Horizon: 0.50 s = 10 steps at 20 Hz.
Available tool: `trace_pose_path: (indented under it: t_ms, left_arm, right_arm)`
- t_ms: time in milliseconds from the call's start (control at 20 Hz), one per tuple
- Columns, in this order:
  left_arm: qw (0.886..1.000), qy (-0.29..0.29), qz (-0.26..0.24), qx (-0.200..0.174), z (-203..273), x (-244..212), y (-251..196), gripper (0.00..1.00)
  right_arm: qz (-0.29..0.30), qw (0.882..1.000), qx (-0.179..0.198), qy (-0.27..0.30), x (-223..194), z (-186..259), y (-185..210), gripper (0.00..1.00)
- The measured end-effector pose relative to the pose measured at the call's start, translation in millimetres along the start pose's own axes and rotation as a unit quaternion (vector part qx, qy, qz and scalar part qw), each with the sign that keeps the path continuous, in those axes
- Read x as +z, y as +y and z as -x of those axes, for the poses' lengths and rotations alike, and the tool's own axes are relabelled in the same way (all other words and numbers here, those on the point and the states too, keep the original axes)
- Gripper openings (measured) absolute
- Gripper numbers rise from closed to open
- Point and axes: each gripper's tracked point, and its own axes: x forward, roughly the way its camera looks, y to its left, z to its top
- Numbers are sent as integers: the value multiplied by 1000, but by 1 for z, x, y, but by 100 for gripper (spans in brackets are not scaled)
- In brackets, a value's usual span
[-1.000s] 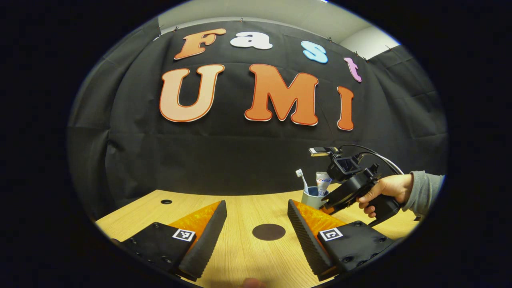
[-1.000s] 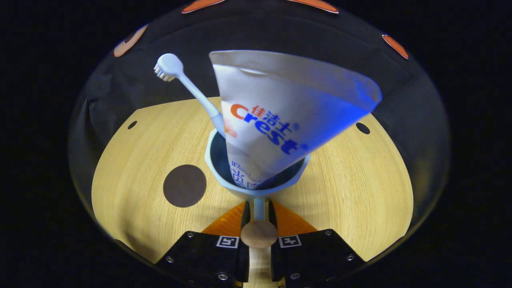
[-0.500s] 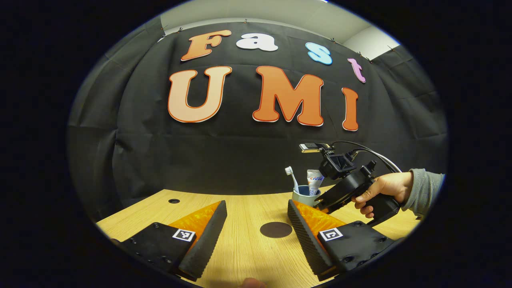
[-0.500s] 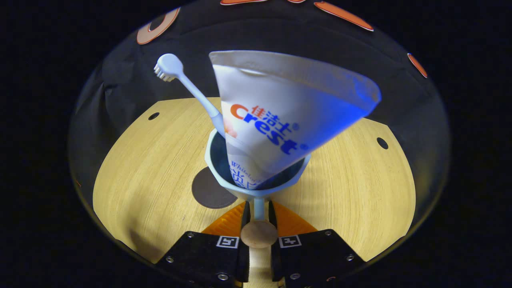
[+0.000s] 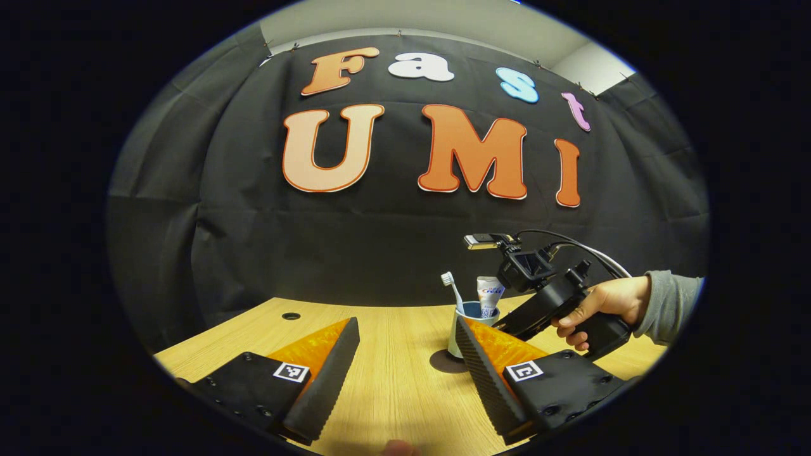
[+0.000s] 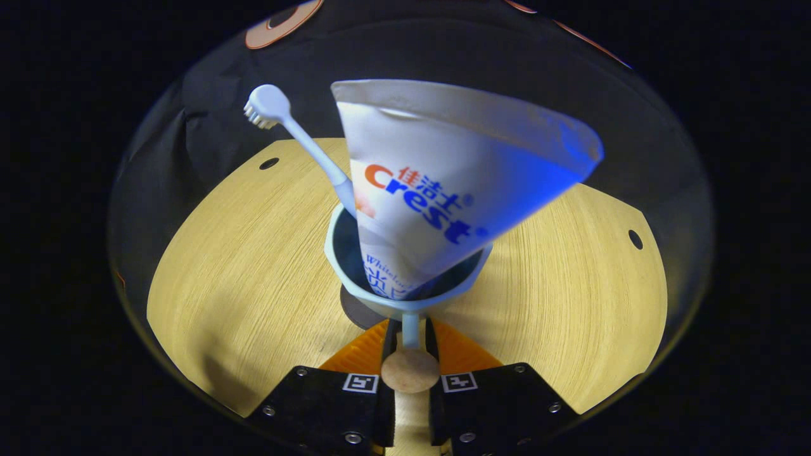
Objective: Put the toothbrush and toothpaste on the desktop into the cup, then pick up the cup and place it on the coaster on the desktop.
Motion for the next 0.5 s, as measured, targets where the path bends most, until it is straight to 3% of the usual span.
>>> trace_pose_path:
  t_ms: [500]
  left_arm:
    - [1000, 4, 5, 13, -1, -9, 9, 96]
  right_arm:
    - [26, 999, 3, 18, -1, 0, -3, 22]
